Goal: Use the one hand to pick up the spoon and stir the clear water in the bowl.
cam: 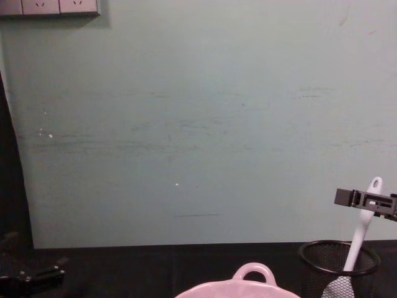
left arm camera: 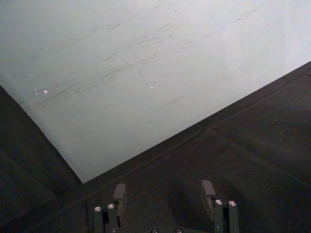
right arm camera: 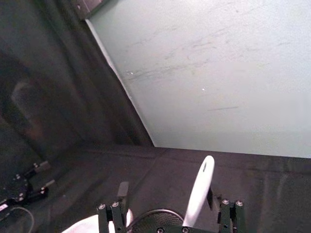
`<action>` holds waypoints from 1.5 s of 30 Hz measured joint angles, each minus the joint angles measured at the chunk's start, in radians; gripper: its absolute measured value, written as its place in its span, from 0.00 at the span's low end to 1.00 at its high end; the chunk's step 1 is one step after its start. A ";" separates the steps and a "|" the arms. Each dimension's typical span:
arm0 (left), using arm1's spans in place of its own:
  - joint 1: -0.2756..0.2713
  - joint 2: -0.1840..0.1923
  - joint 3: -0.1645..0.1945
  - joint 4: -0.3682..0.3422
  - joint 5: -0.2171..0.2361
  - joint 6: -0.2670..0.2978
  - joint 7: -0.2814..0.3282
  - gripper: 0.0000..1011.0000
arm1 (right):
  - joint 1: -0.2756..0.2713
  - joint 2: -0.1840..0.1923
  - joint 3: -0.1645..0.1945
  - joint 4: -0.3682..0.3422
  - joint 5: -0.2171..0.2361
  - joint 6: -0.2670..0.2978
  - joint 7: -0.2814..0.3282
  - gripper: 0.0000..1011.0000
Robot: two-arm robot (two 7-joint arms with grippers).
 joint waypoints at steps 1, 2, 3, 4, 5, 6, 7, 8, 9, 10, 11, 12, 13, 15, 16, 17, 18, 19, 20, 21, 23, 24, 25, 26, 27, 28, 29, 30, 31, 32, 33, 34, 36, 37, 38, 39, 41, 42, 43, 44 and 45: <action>0.000 0.000 0.000 0.000 0.000 0.000 0.000 0.99 | -0.001 0.002 0.000 -0.002 -0.002 0.001 -0.004 0.99; 0.000 0.000 0.000 0.000 0.000 0.000 0.000 0.99 | -0.003 0.004 0.000 -0.005 -0.004 0.002 -0.009 0.99; 0.000 0.000 0.000 0.000 0.000 0.000 0.000 0.99 | -0.007 0.009 0.000 -0.012 -0.011 0.004 -0.020 0.99; 0.000 0.000 0.000 0.000 0.000 0.000 0.000 0.99 | -0.009 0.012 0.001 -0.016 -0.014 0.005 -0.027 0.99; 0.000 0.000 0.000 0.000 0.000 0.000 0.000 0.99 | -0.012 0.015 0.002 -0.020 -0.017 0.006 -0.033 0.99; 0.000 0.000 0.000 0.000 0.000 0.000 0.000 0.99 | -0.016 0.021 0.003 -0.029 -0.023 0.012 -0.045 0.99; 0.000 0.000 0.000 0.000 0.000 0.000 0.000 0.99 | -0.018 0.024 0.004 -0.034 -0.027 0.014 -0.052 0.99; 0.000 0.000 0.000 0.000 0.000 0.000 0.000 0.99 | -0.023 0.033 0.004 -0.049 -0.040 0.021 -0.069 0.99; 0.000 0.000 0.000 0.000 0.000 0.000 0.000 0.99 | -0.026 0.038 0.004 -0.056 -0.046 0.023 -0.076 0.99; 0.000 0.000 0.000 0.000 0.000 0.000 0.000 0.99 | -0.028 0.043 0.004 -0.065 -0.055 0.026 -0.084 0.99; 0.000 0.000 0.000 0.000 0.000 0.000 0.000 0.99 | -0.031 0.049 0.003 -0.075 -0.065 0.028 -0.091 0.99; 0.000 0.000 0.000 0.000 0.000 0.000 0.000 0.99 | -0.040 0.064 0.003 -0.100 -0.084 0.031 -0.107 0.99; 0.000 0.000 0.000 0.000 0.000 0.000 0.000 0.99 | -0.046 0.073 0.003 -0.115 -0.095 0.032 -0.114 0.99; 0.000 0.000 0.000 0.000 0.000 0.000 0.000 0.99 | -0.067 0.100 0.009 -0.163 -0.125 0.034 -0.135 0.99; 0.000 0.000 0.000 0.000 0.000 0.000 0.000 0.99 | -0.075 0.108 0.013 -0.179 -0.133 0.034 -0.142 0.99; 0.000 0.000 0.000 0.000 0.000 0.000 0.000 0.99 | -0.083 0.116 0.018 -0.195 -0.138 0.034 -0.147 0.99; 0.000 0.000 0.000 0.000 0.000 0.000 0.000 0.99 | -0.092 0.122 0.023 -0.209 -0.143 0.034 -0.152 0.99; 0.000 0.000 0.000 0.000 0.000 0.000 0.000 0.99 | -0.110 0.136 0.035 -0.236 -0.153 0.034 -0.165 0.99; 0.000 0.000 0.000 0.000 0.000 0.000 0.000 0.99 | -0.119 0.143 0.040 -0.248 -0.160 0.034 -0.173 0.99; 0.000 0.000 0.000 0.000 0.000 0.000 0.000 0.99 | -0.134 0.156 0.049 -0.269 -0.174 0.034 -0.188 0.99; 0.000 0.000 0.000 0.000 0.000 0.000 0.000 0.99 | -0.146 0.166 0.054 -0.280 -0.191 0.034 -0.201 0.99; 0.000 0.000 0.000 0.000 0.000 0.000 0.000 0.99 | -0.150 0.170 0.055 -0.283 -0.201 0.034 -0.208 0.99; 0.000 0.000 0.000 0.000 0.000 0.000 0.000 0.99 | -0.158 0.178 0.055 -0.286 -0.228 0.030 -0.224 0.99; 0.000 0.000 0.000 0.000 0.000 0.000 0.000 0.99 | -0.162 0.180 0.056 -0.286 -0.240 0.021 -0.230 0.99; 0.000 0.000 0.000 0.000 0.000 0.000 0.000 0.99 | -0.170 0.179 0.057 -0.276 -0.263 -0.005 -0.237 0.99; 0.000 0.000 0.000 0.000 0.000 0.000 0.000 0.99 | -0.170 0.179 0.057 -0.276 -0.263 -0.005 -0.237 0.99; 0.000 0.000 0.000 0.000 0.000 0.000 0.000 0.99 | -0.174 0.174 0.058 -0.260 -0.287 -0.036 -0.243 0.99; 0.000 0.000 0.000 0.000 0.000 0.000 0.000 0.99 | -0.176 0.170 0.058 -0.251 -0.297 -0.052 -0.245 0.99; 0.000 0.000 0.000 0.000 0.000 0.000 0.000 0.99 | -0.178 0.159 0.059 -0.228 -0.313 -0.086 -0.246 0.99; 0.000 0.000 0.000 0.000 0.000 0.000 0.000 0.99 | -0.178 0.152 0.059 -0.215 -0.320 -0.101 -0.246 0.99; 0.000 0.000 0.000 0.000 0.000 0.000 0.000 0.99 | -0.175 0.139 0.057 -0.186 -0.334 -0.128 -0.245 0.99; 0.000 0.000 0.000 0.000 0.000 0.000 0.000 0.99 | -0.173 0.132 0.056 -0.170 -0.340 -0.143 -0.245 0.99; 0.000 0.000 0.000 0.000 0.000 0.000 0.000 0.99 | -0.167 0.118 0.053 -0.142 -0.351 -0.167 -0.242 0.99; 0.000 0.000 0.000 0.000 0.000 0.000 0.000 0.99 | -0.164 0.111 0.051 -0.128 -0.357 -0.178 -0.240 0.99; 0.000 0.000 0.000 0.000 0.000 0.000 0.000 0.99 | -0.157 0.097 0.047 -0.101 -0.368 -0.194 -0.237 0.99; 0.000 0.000 0.000 0.000 0.000 0.000 0.000 0.99 | -0.154 0.089 0.044 -0.089 -0.373 -0.200 -0.237 0.99; 0.000 0.000 0.000 0.000 0.000 0.000 0.000 0.99 | -0.148 0.078 0.040 -0.072 -0.385 -0.207 -0.237 0.99; 0.000 0.000 0.000 0.000 0.000 0.000 0.000 0.99 | -0.142 0.068 0.035 -0.059 -0.398 -0.208 -0.238 0.99; 0.000 0.000 0.000 0.000 0.000 0.000 0.000 0.99 | -0.140 0.064 0.033 -0.055 -0.405 -0.206 -0.242 0.99; 0.000 0.000 0.000 0.000 0.000 0.000 0.000 0.99 | -0.135 0.057 0.027 -0.051 -0.420 -0.199 -0.250 0.99; 0.000 0.000 0.000 0.000 0.000 0.000 0.000 0.99 | -0.133 0.056 0.024 -0.050 -0.428 -0.192 -0.255 0.99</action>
